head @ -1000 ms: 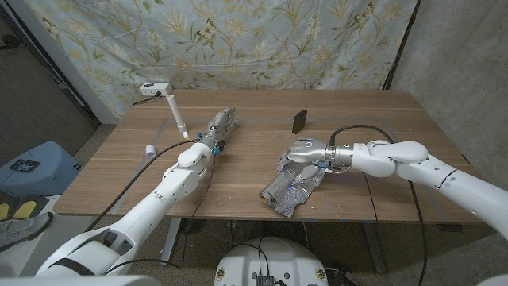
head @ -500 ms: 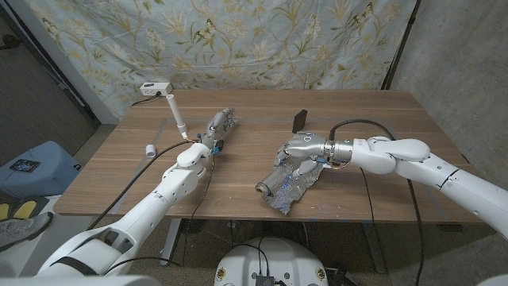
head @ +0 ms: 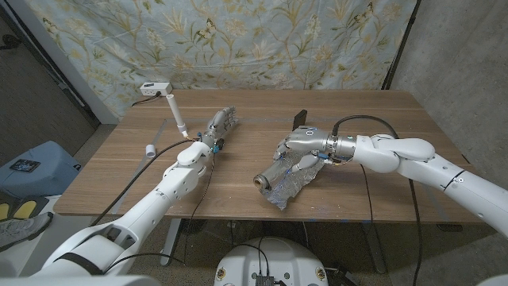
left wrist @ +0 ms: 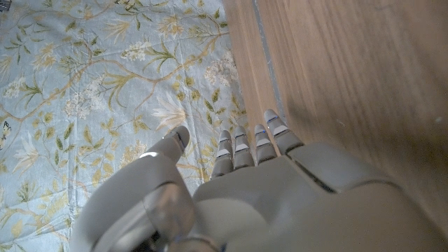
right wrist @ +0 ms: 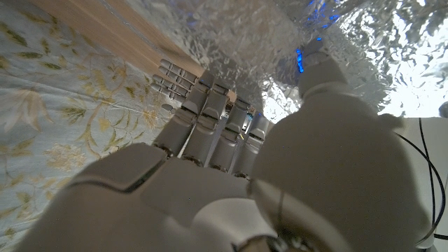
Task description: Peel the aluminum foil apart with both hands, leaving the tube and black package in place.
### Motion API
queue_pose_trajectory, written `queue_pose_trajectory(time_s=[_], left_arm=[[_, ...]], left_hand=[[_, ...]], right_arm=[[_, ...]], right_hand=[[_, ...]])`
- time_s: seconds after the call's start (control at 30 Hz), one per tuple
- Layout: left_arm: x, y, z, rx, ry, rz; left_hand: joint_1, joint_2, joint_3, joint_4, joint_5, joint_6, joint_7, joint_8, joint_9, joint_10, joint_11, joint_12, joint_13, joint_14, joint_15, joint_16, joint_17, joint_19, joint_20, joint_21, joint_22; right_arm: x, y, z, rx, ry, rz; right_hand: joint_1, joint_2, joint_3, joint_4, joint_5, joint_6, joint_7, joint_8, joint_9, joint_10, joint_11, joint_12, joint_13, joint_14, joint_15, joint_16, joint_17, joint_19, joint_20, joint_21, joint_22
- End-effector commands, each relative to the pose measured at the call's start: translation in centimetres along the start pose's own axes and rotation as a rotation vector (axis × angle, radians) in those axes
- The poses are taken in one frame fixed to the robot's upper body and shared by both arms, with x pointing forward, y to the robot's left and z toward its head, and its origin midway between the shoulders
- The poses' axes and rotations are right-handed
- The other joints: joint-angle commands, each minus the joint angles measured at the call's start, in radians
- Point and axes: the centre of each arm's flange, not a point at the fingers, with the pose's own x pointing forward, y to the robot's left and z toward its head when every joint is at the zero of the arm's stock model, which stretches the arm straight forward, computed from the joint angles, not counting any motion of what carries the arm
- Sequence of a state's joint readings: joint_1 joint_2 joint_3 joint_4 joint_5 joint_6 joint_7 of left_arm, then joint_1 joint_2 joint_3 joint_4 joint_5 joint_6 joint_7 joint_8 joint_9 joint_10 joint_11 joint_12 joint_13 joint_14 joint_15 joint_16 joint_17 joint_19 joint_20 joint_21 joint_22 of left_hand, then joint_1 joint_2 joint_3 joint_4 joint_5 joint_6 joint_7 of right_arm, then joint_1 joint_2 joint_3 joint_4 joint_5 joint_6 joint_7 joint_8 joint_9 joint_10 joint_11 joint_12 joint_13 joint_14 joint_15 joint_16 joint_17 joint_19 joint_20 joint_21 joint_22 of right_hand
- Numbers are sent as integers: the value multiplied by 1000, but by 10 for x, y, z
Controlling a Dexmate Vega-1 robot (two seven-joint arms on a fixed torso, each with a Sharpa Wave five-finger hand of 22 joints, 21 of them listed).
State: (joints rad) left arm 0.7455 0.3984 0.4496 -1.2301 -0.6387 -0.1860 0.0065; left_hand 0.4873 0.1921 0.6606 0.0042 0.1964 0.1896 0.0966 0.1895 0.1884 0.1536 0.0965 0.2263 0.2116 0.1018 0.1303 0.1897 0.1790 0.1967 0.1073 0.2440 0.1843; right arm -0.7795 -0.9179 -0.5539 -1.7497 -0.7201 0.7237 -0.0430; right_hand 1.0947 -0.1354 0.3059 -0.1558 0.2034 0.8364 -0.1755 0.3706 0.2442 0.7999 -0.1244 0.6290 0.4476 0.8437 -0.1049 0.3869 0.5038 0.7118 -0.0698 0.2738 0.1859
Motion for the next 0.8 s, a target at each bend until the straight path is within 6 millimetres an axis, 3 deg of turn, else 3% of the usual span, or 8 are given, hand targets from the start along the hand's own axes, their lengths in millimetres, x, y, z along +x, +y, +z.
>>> queue_pose_trajectory(time_s=[0.03, 0.6, 0.8], left_arm=[[4, -3, 2, 11, 3, -12], [9, -6, 1, 10, 10, -17], [10, -5, 2, 9, 10, -16]], left_hand=[[7, -1, 6, 0, 6, 9, -3, 4, 2, 8, 0, 6, 3, 9, 3, 5, 5, 8, -4, -2, 1], [7, -1, 6, 0, 7, 10, -4, 4, 2, 8, 0, 5, 3, 10, 3, 5, 5, 9, -4, -3, 1], [7, -1, 6, 0, 7, 11, -3, 4, 2, 8, 1, 5, 3, 11, 5, 5, 5, 9, -4, -4, 1]], right_arm=[[-4, -12, -1, 30, 19, -64], [-5, -30, 3, 29, 19, -95], [-3, -39, -1, 119, 34, -117]], right_hand=[[139, 145, -6, 1, 0, 22, -12, 0, 2, 67, -58, 1, 4, 7, -137, -1, 6, -5, -100, 1, 3], [148, 158, -13, 2, -2, 28, -10, 2, 3, 70, -61, 2, 9, 22, -137, -5, 21, 10, -105, 6, 3], [150, 161, -17, 2, -3, 25, -7, 0, 3, 66, -63, 0, 10, 26, -137, -8, 27, 8, -118, 6, 4]])
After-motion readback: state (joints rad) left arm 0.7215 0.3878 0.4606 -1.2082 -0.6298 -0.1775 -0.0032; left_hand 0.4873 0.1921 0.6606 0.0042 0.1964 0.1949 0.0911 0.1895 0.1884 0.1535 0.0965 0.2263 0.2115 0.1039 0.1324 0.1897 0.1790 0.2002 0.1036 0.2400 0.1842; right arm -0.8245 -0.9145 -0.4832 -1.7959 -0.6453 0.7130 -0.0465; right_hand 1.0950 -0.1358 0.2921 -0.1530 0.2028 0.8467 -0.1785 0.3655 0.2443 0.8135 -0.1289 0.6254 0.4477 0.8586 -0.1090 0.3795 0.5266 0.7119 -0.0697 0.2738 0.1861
